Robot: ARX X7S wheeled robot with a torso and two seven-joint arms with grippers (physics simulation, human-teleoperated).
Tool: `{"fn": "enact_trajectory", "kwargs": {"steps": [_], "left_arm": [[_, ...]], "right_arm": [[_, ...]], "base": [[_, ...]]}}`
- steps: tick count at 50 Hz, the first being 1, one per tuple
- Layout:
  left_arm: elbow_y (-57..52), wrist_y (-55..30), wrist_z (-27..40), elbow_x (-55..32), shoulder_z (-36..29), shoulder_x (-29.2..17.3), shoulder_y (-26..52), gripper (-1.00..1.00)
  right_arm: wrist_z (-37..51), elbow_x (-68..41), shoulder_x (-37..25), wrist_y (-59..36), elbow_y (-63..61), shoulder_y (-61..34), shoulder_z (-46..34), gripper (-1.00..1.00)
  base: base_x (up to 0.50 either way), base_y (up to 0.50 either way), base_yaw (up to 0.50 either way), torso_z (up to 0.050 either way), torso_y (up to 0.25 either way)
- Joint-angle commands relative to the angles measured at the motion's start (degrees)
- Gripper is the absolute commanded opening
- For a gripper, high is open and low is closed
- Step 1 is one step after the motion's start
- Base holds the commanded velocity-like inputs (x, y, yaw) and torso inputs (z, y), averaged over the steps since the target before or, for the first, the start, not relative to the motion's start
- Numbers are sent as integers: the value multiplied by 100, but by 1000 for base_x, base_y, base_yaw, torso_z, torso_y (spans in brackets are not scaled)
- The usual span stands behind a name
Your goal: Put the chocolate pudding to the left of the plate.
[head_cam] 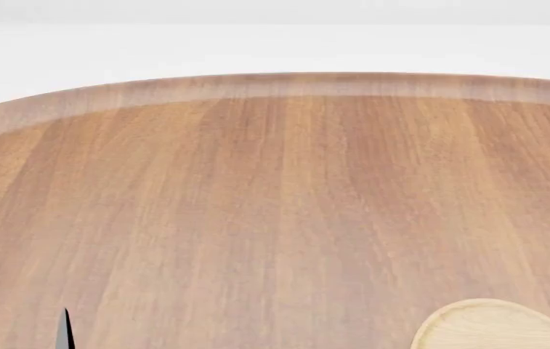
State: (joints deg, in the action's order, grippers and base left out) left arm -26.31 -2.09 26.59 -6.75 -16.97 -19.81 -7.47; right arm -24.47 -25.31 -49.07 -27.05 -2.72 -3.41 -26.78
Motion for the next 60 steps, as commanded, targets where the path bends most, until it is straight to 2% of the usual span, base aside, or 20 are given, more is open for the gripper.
{"fn": "enact_trajectory", "kwargs": {"steps": [1, 9, 23, 38, 60], "left_arm": [[8, 6, 22, -5, -9, -16, 8, 100], [-62, -44, 49, -9, -18, -31, -7, 100], [-35, -31, 60, -8, -64, -38, 0, 100], [-12, -24, 75, -2, -106, -48, 18, 100], [75, 28, 98, -25, -124, -63, 57, 100]], "right_arm": [[-96, 162, 109, 50, 65, -76, -116, -100], [16, 165, -15, -219, -335, -349, -36, -100], [-31, 225, -211, -1099, -1295, -1464, -23, -100], [-249, 362, 15, -1297, -1005, -2287, -127, -100], [-386, 645, 454, -876, -134, -2518, -432, -100]], "base": [[0, 0, 0, 0, 0], [0, 0, 0, 0, 0], [0, 0, 0, 0, 0], [0, 0, 0, 0, 0], [0, 0, 0, 0, 0]]}}
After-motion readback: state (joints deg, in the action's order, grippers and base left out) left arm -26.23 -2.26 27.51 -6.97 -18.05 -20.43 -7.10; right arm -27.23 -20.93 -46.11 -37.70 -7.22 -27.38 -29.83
